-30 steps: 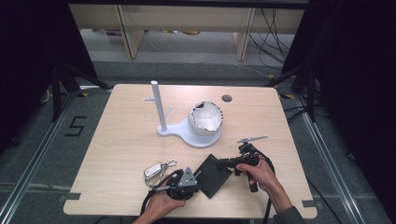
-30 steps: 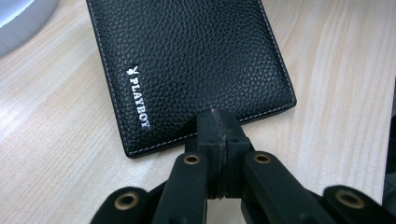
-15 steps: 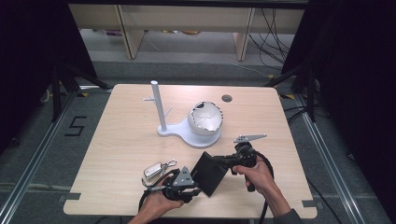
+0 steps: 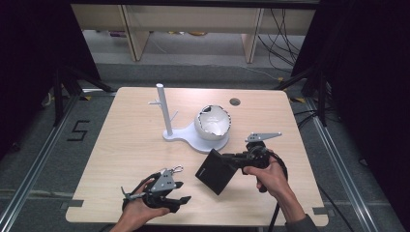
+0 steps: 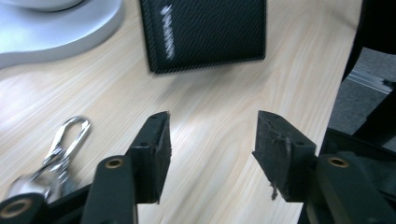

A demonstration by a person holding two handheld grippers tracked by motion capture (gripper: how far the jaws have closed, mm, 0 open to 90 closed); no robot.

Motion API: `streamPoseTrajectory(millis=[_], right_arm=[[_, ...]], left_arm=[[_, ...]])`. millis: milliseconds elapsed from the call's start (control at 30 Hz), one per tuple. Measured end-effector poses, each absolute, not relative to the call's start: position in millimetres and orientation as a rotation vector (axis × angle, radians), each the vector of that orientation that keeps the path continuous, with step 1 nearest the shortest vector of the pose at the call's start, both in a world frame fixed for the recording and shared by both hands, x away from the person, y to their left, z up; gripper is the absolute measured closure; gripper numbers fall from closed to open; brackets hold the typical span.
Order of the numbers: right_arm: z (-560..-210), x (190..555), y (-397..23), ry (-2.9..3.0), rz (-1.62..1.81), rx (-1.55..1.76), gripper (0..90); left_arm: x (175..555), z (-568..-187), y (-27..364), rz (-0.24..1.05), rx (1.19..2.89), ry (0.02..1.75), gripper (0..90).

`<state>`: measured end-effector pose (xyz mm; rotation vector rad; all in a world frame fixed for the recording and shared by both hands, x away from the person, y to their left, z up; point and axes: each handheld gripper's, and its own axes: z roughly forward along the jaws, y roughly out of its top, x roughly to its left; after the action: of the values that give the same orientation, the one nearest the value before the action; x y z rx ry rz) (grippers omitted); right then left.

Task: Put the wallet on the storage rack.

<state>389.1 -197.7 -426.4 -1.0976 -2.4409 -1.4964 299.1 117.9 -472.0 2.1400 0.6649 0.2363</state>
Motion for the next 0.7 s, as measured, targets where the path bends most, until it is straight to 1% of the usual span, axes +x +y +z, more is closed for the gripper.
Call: streamPoseTrajectory(millis=[100, 167, 333, 400, 500, 600, 700], right_arm=[[-422, 391, -199, -2.445, -1.505, -1.107, 82.3], [-415, 394, -199, -2.461, -1.524, -1.088, 82.4], [-396, 403, -203, -2.474, -1.548, -1.098, 82.5], [-390, 406, -206, -2.452, -1.545, -1.145, 82.5], [-384, 414, -211, -2.45, -1.573, -1.17, 82.5], [-380, 420, -214, -2.475, -1.585, -1.175, 82.5], [-369, 431, -219, -2.458, -1.622, -1.213, 82.5]], left_arm=[[297, -471, 125, 0.248, 2.152, 0.677, 41.6], [296, -469, 135, 0.283, 2.177, 0.678, 40.7], [293, -470, 148, 0.307, 2.182, 0.73, 34.5], [293, -472, 156, 0.335, 2.185, 0.742, 33.6], [292, -472, 164, 0.318, 2.159, 0.767, 32.4], [293, -473, 168, 0.331, 2.154, 0.783, 31.5], [294, -475, 173, 0.346, 2.161, 0.81, 30.2]])
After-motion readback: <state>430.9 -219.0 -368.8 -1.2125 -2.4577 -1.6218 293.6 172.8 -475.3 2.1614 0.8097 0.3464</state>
